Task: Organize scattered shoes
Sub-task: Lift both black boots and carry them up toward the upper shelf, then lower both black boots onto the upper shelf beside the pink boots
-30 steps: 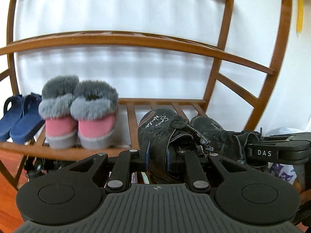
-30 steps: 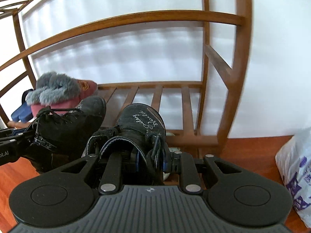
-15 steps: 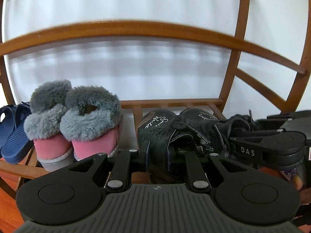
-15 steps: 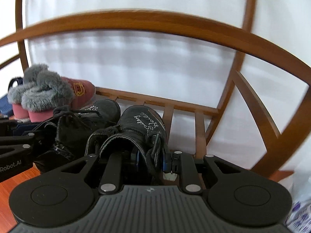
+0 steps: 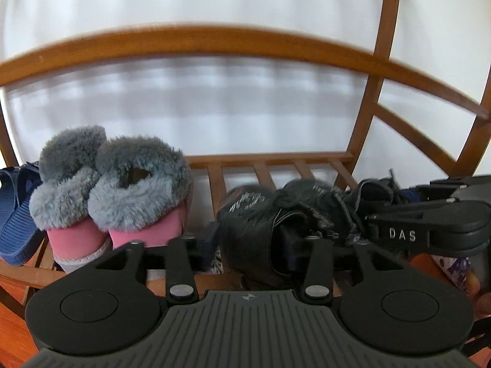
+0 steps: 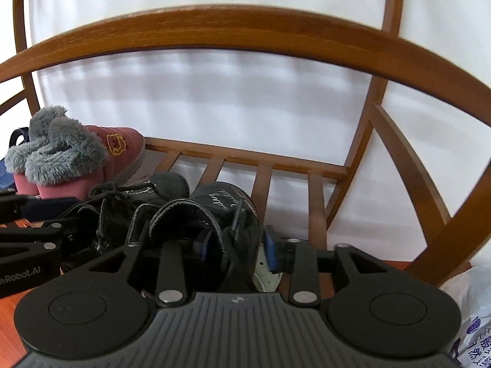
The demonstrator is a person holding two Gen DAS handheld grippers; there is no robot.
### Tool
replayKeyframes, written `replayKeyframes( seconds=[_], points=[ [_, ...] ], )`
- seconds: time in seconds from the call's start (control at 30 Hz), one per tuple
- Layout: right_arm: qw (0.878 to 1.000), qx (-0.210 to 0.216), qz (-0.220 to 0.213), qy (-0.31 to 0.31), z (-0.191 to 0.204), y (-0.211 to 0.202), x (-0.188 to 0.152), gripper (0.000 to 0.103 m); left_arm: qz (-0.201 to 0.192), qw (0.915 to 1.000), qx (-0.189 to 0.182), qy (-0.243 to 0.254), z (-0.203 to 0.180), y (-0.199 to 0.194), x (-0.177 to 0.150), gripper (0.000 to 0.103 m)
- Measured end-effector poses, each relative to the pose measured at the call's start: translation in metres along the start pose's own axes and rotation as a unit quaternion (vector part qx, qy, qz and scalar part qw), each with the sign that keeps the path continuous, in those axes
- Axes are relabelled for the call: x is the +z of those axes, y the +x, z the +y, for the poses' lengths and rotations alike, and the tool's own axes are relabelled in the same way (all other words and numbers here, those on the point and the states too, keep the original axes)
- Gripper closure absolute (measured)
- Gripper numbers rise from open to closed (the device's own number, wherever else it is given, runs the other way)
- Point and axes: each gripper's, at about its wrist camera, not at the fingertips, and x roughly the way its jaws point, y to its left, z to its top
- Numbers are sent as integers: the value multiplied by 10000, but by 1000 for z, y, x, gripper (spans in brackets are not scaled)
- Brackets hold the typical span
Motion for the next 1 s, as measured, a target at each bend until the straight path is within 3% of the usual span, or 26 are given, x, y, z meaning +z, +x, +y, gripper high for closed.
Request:
replayKeyframes(
  seconds=[0.13,0.6,1.0],
  points=[
    [9999,0,-148,39,-1,-12,2,45,-221,9996,-29,163,-6,-15,6,42],
    [9976,250,-617,165,-9,-72,-10,45,-192,9996,-95,158,-5,-48,-7,41],
    [9972,484,-557,99,-4,-86,-53,46,-117,9992,-70,364,-10,-60,-36,43]
  ],
)
